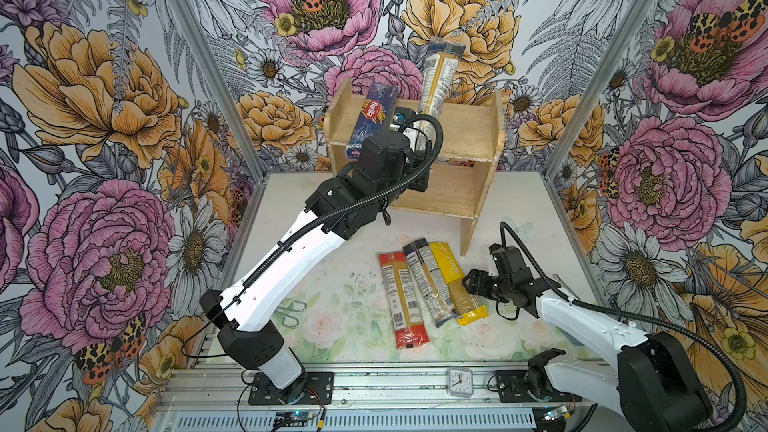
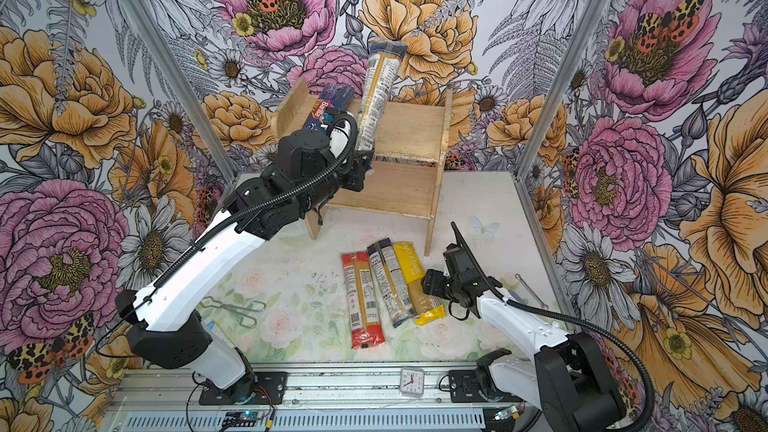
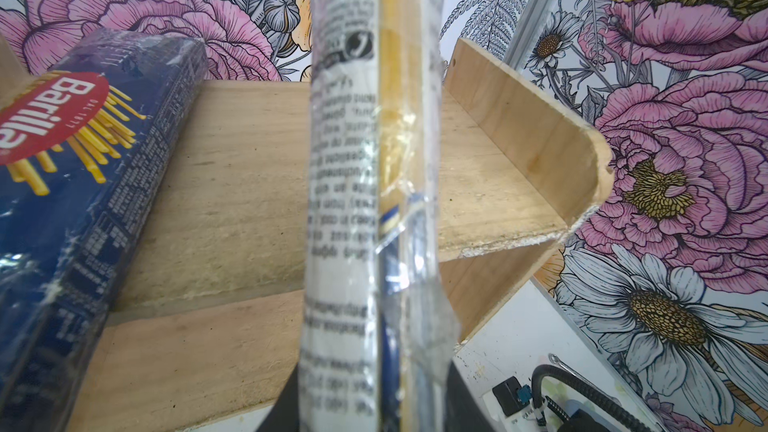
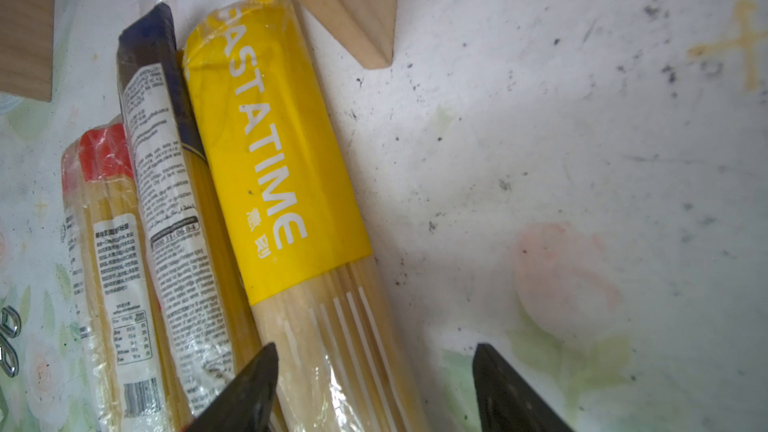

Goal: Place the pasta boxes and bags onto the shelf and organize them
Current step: 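Carry the upright spaghetti bag with the left gripper up toward the shelf's top tier, then lower the spaghetti bag onto the top tier beside the Barilla box with the left gripper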

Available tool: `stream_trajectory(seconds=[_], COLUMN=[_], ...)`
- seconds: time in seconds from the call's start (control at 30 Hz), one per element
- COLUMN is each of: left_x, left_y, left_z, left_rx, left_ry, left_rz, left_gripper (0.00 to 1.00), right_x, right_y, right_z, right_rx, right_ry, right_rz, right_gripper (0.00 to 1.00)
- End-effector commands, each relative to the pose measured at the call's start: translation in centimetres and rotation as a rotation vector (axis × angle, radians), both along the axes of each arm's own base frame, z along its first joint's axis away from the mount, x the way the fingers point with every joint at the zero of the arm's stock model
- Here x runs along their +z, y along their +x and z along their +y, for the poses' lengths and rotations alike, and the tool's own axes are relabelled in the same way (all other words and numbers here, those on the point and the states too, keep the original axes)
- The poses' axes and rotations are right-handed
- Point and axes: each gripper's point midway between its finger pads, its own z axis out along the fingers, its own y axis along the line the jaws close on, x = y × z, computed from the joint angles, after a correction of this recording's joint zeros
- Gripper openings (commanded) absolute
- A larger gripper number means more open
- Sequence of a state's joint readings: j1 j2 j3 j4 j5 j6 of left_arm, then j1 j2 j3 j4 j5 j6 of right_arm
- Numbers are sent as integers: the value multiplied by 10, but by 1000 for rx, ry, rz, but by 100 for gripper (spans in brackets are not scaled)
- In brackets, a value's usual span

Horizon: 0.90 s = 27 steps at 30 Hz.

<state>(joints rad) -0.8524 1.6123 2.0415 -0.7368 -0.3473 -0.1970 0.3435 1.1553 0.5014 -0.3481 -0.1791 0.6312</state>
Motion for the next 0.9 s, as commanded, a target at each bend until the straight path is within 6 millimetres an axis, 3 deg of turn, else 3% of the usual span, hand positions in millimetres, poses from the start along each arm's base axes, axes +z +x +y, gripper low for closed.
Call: stream_trajectory(seconds=[0.0,0.6,0.87], left_x=[81,80,75], left_y=[-5,-1,3], left_z=[20,34,31], left_rx=[43,188,189], left_ry=[-162,-101,-80], left_rz=[-197,-217,-203], left_gripper=[0,0,0], right_x=[5,2,2], right_y=[9,8,8], right_z=[2,2,2], right_rx=[13,16,16], right_ry=[-8,-6,-6], right_rz=[-30,-27,-28], right_gripper=[76,76,76])
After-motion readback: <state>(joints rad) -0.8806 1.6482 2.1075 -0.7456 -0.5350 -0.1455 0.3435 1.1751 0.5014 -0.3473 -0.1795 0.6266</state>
